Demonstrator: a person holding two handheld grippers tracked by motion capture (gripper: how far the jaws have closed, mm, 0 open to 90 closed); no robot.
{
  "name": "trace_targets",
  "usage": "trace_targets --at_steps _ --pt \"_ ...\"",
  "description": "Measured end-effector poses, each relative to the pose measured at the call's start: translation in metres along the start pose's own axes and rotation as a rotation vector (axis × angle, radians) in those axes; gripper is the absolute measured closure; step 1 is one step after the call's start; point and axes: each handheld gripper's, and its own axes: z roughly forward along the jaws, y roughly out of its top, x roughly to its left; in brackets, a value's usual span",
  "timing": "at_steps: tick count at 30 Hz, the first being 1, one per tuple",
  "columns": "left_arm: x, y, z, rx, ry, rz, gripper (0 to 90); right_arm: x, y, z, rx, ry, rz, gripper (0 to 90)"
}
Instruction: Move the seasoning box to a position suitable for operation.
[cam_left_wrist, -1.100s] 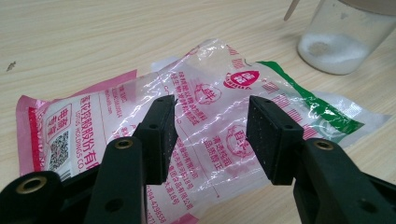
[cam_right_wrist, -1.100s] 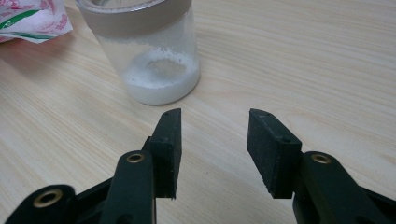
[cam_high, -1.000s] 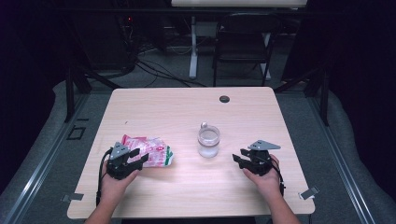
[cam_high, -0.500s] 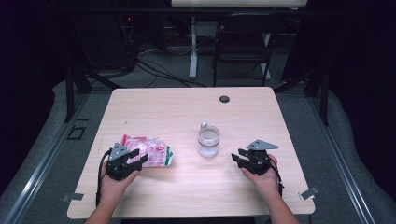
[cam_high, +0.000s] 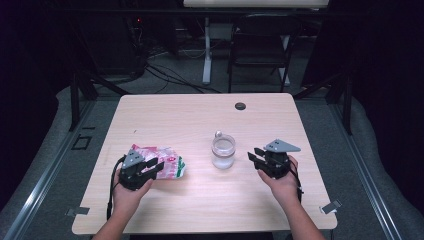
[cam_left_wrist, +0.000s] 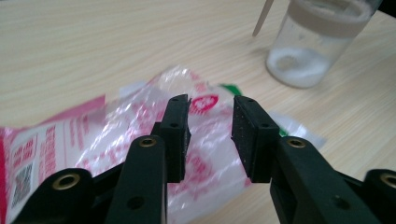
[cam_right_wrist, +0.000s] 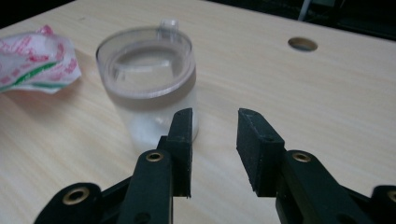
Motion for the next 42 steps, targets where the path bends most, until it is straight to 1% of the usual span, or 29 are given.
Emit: trace_targets --at_steps 2,3,4,5,6,7,8,9,10,11,12,13,14,15,16,18,19,20,21,22,24,25,28,32,34,37,39,41,42 --pt "-0.005 0.012 0.005 -0.004 0.01 0.015 67.1 -0.003 0.009 0.004 0.004 0.013 0.002 68.7" --pt "-0.009 0.018 0.009 -0.01 0.007 0.015 66.2 -0.006 0.013 0.007 0.005 0.022 0.007 71.2" --pt "-0.016 0.032 0.017 -0.019 -0.011 0.028 65.4 -0.008 0.016 0.011 0.004 0.036 0.018 72.5" --pt "-0.02 0.038 0.022 -0.021 -0.028 0.035 69.3 -0.011 0.02 0.02 0.001 0.033 0.02 76.3" --pt "-0.024 0.044 0.028 -0.022 -0.042 0.041 71.5 -0.011 0.021 0.024 0.001 0.019 0.012 77.7" --pt "-0.024 0.044 0.028 -0.022 -0.042 0.041 73.7 -0.011 0.021 0.024 0.001 0.019 0.012 77.7" --pt "-0.029 0.049 0.034 -0.018 -0.048 0.05 73.7 -0.012 0.022 0.028 -0.004 0.013 0.007 78.5" --pt "-0.034 0.054 0.04 -0.005 -0.058 0.053 77.9 -0.014 0.021 0.036 0.002 0.014 0.023 80.2" --pt "-0.039 0.057 0.048 0.006 -0.064 0.056 77.9 -0.014 0.021 0.036 0.002 0.014 0.023 80.2" --pt "-0.048 0.062 0.062 0.021 -0.08 0.053 81.7 -0.018 0.019 0.042 0.016 0.033 0.05 81.8" --pt "-0.048 0.062 0.062 0.021 -0.08 0.053 84.3 -0.019 0.018 0.046 0.024 0.054 0.064 82.4" --pt "-0.052 0.064 0.068 0.036 -0.09 0.052 84.3 -0.019 0.018 0.046 0.024 0.054 0.064 82.4" --pt "-0.057 0.065 0.075 0.038 -0.091 0.047 86.2 -0.021 0.017 0.05 0.033 0.072 0.078 83.0" --pt "-0.06 0.066 0.08 0.044 -0.095 0.048 87.3 -0.021 0.015 0.053 0.044 0.076 0.083 84.0" --pt "-0.064 0.067 0.086 0.047 -0.091 0.043 88.9 -0.021 0.014 0.056 0.045 0.075 0.081 84.7" --pt "-0.07 0.068 0.101 0.079 -0.09 0.033 90.0 -0.02 0.012 0.062 0.042 0.086 0.078 87.8" --pt "-0.07 0.068 0.101 0.079 -0.09 0.033 90.0 -0.02 0.012 0.062 0.042 0.086 0.078 87.8" --pt "-0.073 0.068 0.109 0.097 -0.081 0.032 90.0 -0.018 0.011 0.065 0.045 0.088 0.067 89.1" --pt "-0.073 0.068 0.109 0.097 -0.081 0.032 90.0 -0.017 0.01 0.066 0.04 0.092 0.068 89.3" --pt "-0.075 0.068 0.116 0.113 -0.073 0.034 90.0 -0.017 0.01 0.067 0.04 0.09 0.065 89.5" --pt "-0.075 0.068 0.118 0.116 -0.071 0.031 90.0 -0.016 0.01 0.068 0.037 0.093 0.061 89.7" --pt "-0.076 0.068 0.12 0.119 -0.07 0.032 90.0 -0.015 0.01 0.069 0.034 0.104 0.057 89.7" --pt "-0.079 0.067 0.124 0.126 -0.054 0.04 90.0 -0.013 0.01 0.07 0.027 0.105 0.048 89.3" --pt "-0.082 0.068 0.127 0.12 -0.037 0.045 90.0 -0.011 0.011 0.071 0.018 0.107 0.037 88.6" --pt "-0.082 0.068 0.127 0.123 -0.039 0.04 90.0 -0.009 0.011 0.072 0.022 0.129 0.035 90.0" --pt "-0.082 0.069 0.127 0.123 -0.039 0.046 90.0 -0.006 0.011 0.071 0.027 0.109 0.024 90.0" --pt "-0.083 0.069 0.126 0.118 -0.037 0.054 90.0 -0.006 0.011 0.071 0.028 0.109 0.028 90.0" --pt "-0.083 0.068 0.125 0.119 -0.042 0.056 90.0 -0.005 0.011 0.069 0.031 0.116 0.034 90.0" --pt "-0.082 0.068 0.124 0.126 -0.048 0.064 90.0 -0.004 0.011 0.068 0.032 0.11 0.035 90.0"
